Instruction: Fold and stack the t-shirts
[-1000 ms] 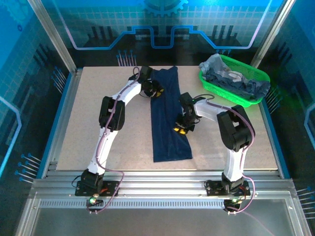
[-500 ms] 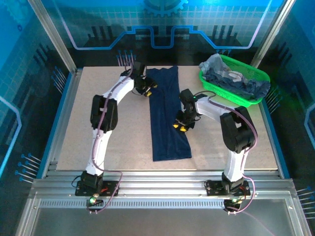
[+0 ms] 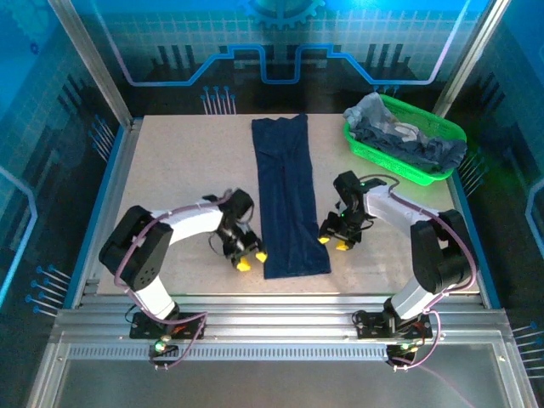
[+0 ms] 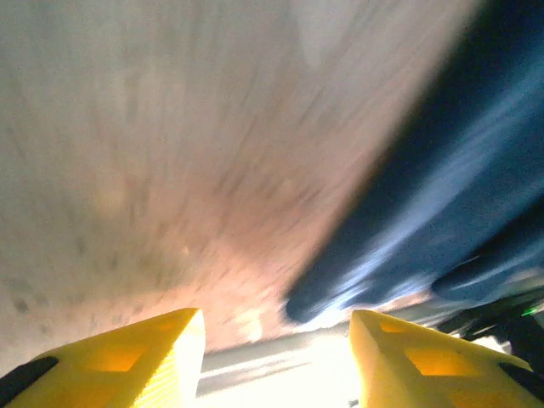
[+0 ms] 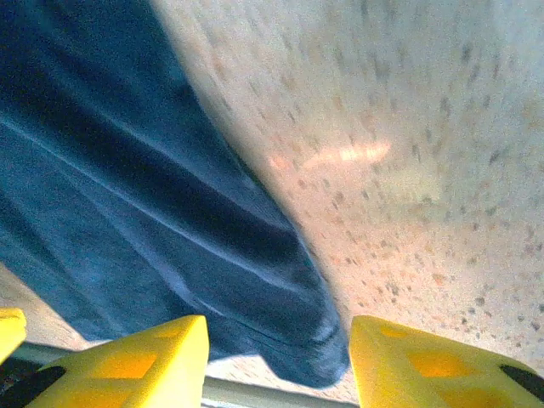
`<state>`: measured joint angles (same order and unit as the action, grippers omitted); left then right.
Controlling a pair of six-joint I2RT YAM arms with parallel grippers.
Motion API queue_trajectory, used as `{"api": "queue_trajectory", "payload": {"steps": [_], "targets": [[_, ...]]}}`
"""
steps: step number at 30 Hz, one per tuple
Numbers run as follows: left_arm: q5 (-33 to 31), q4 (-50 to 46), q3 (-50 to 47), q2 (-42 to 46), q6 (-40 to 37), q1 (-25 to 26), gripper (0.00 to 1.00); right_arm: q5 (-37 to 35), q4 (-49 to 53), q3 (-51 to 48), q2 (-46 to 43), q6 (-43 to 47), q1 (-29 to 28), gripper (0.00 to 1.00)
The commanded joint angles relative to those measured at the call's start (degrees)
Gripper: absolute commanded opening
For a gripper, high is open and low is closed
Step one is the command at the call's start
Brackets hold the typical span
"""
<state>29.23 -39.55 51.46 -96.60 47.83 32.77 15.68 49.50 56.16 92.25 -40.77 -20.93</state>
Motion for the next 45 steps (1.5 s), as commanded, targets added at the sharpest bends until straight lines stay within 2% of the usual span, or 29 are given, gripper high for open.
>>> {"api": "queue_trajectory", "payload": {"steps": [1, 6, 11, 19, 22, 24, 27, 33, 39, 43, 45], "targets": [[4.78, 0.03, 1.02, 1.47, -0.51, 3.38, 0.50, 3.41, 2.05, -3.23, -0.49, 3.63, -1.30, 0.50], [3.69, 6.04, -0.83, 0.27, 4.45, 5.03, 0.50, 4.09, 0.67, -5.45, -0.84, 3.85, -1.96, 0.50], [2.84, 7.96, 1.34, -4.08, 5.68, 8.46, 0.47, 4.18, 0.31, -8.02, -0.85, 3.94, -2.63, 0.50], [-1.84, 7.15, 4.79, -7.34, 4.53, 8.69, 0.16, 5.84, -2.87, -7.97, 1.20, 1.74, -5.64, 0.47], [-2.28, 6.71, 4.27, -6.23, 4.11, 8.30, 0.07, 6.04, -3.59, -6.13, 2.88, 0.19, -7.71, 0.41], [-2.90, 5.71, 3.96, -5.49, 3.36, 8.03, 0.00, 5.98, -4.41, -6.08, 3.37, -1.40, -8.83, 0.31], [-4.34, 4.00, 3.18, -2.94, 2.57, 7.62, 0.00, 5.15, -4.03, -4.41, 2.76, -3.08, -10.08, 0.16], [-3.83, -0.33, -0.99, 3.27, 1.65, 7.61, 0.00, 5.37, -0.22, -4.60, -0.54, -3.17, -12.61, 0.01], [0.08, -0.45, -4.99, 10.29, 3.65, 8.02, 0.00, 7.71, 3.65, -4.20, -4.60, -3.81, -14.28, 0.00], [-2.30, -0.39, -1.52, 14.20, 5.69, 6.95, 0.00, 6.77, 5.29, -0.72, -6.29, -4.82, -14.00, 0.00], [-4.05, 0.39, 1.39, 15.19, 6.67, 4.86, 0.00, 5.51, 6.08, 2.42, -5.83, -5.20, -13.02, 0.00]]}}
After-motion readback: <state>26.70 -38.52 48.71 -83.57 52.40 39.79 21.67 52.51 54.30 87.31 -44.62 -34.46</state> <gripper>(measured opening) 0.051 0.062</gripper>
